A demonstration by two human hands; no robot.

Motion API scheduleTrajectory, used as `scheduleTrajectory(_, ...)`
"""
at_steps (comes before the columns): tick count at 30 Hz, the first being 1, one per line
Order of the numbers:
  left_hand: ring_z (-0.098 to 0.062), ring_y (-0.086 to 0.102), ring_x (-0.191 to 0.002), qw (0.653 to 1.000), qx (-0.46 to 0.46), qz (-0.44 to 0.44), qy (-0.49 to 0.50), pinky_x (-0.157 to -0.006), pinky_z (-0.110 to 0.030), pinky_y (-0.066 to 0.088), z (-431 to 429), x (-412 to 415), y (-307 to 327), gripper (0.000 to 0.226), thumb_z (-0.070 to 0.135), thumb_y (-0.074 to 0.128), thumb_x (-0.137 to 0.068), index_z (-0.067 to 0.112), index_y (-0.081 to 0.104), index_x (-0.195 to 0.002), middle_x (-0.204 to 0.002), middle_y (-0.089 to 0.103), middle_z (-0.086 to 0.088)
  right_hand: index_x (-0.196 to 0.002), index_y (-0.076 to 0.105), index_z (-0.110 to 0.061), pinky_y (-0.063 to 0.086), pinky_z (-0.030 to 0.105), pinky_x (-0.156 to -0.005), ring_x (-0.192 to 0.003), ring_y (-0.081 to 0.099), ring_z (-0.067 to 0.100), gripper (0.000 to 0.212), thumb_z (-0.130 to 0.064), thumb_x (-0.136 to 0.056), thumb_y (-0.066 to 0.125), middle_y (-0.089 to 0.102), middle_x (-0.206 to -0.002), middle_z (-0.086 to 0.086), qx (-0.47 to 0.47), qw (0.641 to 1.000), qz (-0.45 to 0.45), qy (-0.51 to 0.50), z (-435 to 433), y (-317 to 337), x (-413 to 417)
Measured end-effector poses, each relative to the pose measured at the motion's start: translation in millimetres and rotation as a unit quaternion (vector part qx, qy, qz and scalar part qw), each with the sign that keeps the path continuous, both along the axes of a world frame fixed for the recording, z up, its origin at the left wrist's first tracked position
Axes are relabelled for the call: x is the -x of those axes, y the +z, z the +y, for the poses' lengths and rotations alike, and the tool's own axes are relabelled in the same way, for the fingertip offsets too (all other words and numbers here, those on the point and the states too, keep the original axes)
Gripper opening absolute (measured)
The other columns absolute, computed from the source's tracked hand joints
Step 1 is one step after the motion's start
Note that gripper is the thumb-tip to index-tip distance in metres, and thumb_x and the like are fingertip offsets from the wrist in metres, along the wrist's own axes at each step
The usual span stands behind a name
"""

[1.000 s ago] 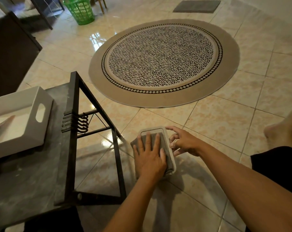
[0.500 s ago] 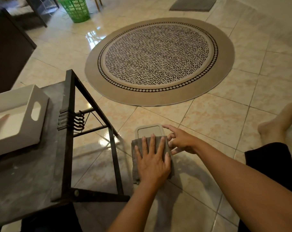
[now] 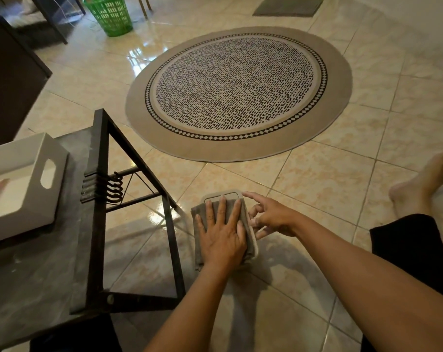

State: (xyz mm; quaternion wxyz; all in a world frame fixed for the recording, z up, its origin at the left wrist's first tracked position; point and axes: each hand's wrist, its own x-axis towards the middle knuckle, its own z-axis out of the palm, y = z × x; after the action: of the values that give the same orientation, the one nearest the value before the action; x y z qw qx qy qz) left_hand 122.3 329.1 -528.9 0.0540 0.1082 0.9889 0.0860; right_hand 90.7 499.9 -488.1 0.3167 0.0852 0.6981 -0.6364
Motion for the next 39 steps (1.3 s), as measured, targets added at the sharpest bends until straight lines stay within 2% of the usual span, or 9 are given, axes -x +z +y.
scheduleTrajectory(6, -0.027, -0.031, -0.145, 1.0, -0.002, -0.004, -0.024, -0.117, -0.057, -0.016, 14, -3, -3, 0.06, 0.053, 0.001, -0.095, 0.044, -0.018, -0.151, -0.163, -0.022, 0.005, -0.153, 0.026, -0.033, 0.062, 0.039, -0.065, -0.089, 0.069, 0.026, 0.09, 0.022, -0.084, 0.046, 0.06, -0.115, 0.014, -0.005, 1.0, 0.003, 0.011, 1, -2, 2)
scheduleTrajectory(11, -0.027, -0.033, -0.144, 1.0, 0.002, -0.012, 0.005, -0.117, -0.057, -0.015, 0, 19, 4, 0.065, 0.055, -0.007, -0.089, 0.038, -0.023, -0.15, -0.161, -0.029, 0.002, -0.149, 0.031, -0.038, 0.064, 0.044, -0.069, -0.079, 0.066, 0.026, 0.09, 0.02, -0.084, 0.053, 0.054, -0.095, 0.014, -0.009, 1.0, 0.01, 0.007, 0, -4, 0)
scheduleTrajectory(15, -0.026, -0.036, -0.143, 1.0, -0.001, 0.001, 0.013, -0.114, -0.055, -0.021, 4, -4, -6, 0.063, 0.056, -0.006, -0.093, 0.037, -0.02, -0.152, -0.162, -0.025, 0.0, -0.151, 0.03, -0.035, 0.063, 0.045, -0.069, -0.081, 0.066, 0.027, 0.09, 0.021, -0.083, 0.052, 0.056, -0.098, 0.016, -0.008, 1.0, 0.011, 0.008, 1, -5, 3)
scheduleTrajectory(19, -0.03, -0.034, -0.144, 1.0, 0.011, -0.016, -0.015, -0.117, -0.058, -0.014, 23, 9, 0, 0.071, 0.055, -0.007, -0.086, 0.034, -0.021, -0.152, -0.161, -0.028, 0.0, -0.152, 0.028, -0.034, 0.06, 0.035, -0.06, -0.079, 0.068, 0.022, 0.091, 0.022, -0.083, 0.047, 0.06, -0.101, 0.014, -0.011, 1.0, 0.007, 0.011, 1, -4, 1)
scheduleTrajectory(24, -0.028, -0.029, -0.146, 1.0, 0.011, -0.02, 0.02, -0.119, -0.058, -0.009, 3, 31, 14, 0.063, 0.049, 0.0, -0.094, 0.033, -0.019, -0.152, -0.162, -0.026, 0.0, -0.151, 0.029, -0.034, 0.063, 0.047, -0.071, -0.08, 0.062, 0.028, 0.09, 0.02, -0.084, 0.052, 0.052, -0.093, 0.013, 0.001, 1.0, 0.006, -0.009, 1, -6, -2)
scheduleTrajectory(26, -0.026, -0.032, -0.145, 0.999, -0.008, -0.023, 0.041, -0.119, -0.057, -0.011, -2, 19, 11, 0.061, 0.045, 0.011, -0.1, 0.034, -0.019, -0.152, -0.162, -0.026, 0.0, -0.151, 0.031, -0.033, 0.063, 0.048, -0.071, -0.078, 0.061, 0.028, 0.088, 0.02, -0.084, 0.053, 0.049, -0.092, 0.012, 0.007, 1.0, 0.01, -0.015, 1, -8, -2)
scheduleTrajectory(30, -0.027, -0.038, -0.141, 0.999, 0.011, -0.029, 0.022, -0.115, -0.058, -0.019, 12, -20, 6, 0.061, 0.047, 0.006, -0.098, 0.034, -0.021, -0.152, -0.159, -0.033, 0.0, -0.15, 0.033, -0.032, 0.062, 0.049, -0.07, -0.074, 0.061, 0.025, 0.088, 0.022, -0.083, 0.051, 0.051, -0.091, 0.01, 0.007, 1.0, 0.014, -0.024, 2, -11, -4)
scheduleTrajectory(35, -0.025, -0.037, -0.142, 0.998, -0.012, -0.036, 0.048, -0.113, -0.052, -0.025, 23, -34, 8, 0.063, 0.049, 0.015, -0.101, 0.036, -0.018, -0.152, -0.159, -0.032, 0.0, -0.152, 0.027, -0.03, 0.056, 0.031, -0.049, -0.06, 0.061, 0.011, 0.088, 0.022, -0.083, 0.048, 0.053, -0.085, 0.009, 0.03, 0.987, 0.02, -0.159, -7, -17, -18)
scheduleTrajectory(39, -0.025, -0.032, -0.144, 0.998, -0.026, -0.024, 0.061, -0.115, -0.051, -0.021, 15, -33, 9, 0.062, 0.05, 0.019, -0.101, 0.038, -0.015, -0.152, -0.16, -0.027, -0.001, -0.153, 0.016, -0.031, 0.061, 0.034, -0.057, -0.08, 0.065, 0.02, 0.089, 0.016, -0.087, 0.054, 0.056, -0.093, 0.011, 0.052, 0.968, 0.008, -0.245, -24, -25, -38)
